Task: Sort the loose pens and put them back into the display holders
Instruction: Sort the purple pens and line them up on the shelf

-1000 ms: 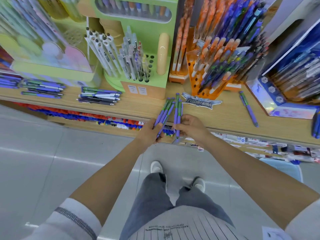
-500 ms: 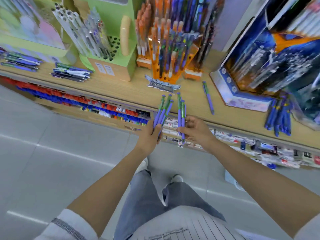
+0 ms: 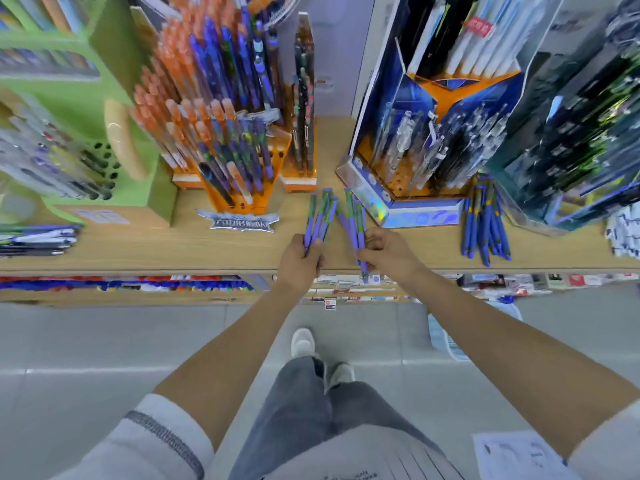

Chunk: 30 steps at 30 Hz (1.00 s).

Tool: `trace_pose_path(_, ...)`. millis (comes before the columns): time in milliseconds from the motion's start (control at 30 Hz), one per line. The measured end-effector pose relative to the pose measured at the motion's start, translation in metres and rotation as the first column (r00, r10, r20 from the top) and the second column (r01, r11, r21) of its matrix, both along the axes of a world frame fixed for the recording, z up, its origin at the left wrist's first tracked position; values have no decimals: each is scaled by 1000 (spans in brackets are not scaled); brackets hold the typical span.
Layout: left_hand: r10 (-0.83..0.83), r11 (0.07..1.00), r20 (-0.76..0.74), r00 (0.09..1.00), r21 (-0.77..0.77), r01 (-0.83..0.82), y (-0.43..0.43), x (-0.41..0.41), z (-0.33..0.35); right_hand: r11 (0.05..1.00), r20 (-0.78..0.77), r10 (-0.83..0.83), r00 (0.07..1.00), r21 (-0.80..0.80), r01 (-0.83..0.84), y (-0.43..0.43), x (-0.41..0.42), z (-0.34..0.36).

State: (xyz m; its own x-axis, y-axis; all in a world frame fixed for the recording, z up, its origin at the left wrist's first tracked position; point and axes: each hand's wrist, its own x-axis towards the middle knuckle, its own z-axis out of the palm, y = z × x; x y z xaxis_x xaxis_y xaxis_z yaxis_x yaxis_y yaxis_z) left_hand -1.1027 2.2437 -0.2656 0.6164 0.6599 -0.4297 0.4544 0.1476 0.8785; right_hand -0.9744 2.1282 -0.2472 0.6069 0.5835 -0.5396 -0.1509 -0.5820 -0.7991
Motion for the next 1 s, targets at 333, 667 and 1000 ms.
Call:
trace_pose_path(333,-164,879,-360,919,369,301,32,21,-5,994,231,51,972,-105,-27,26,25,-11)
trace_pose_path(667,-168,767,-377,911,531,361,34,17,-14,995,389,38,921,-103,3,31,19,-17)
trace_pose_path(1000,-308,578,-435,846,621,529,25,19,-23,988,456,142,878,-15,-153,33,8,-19)
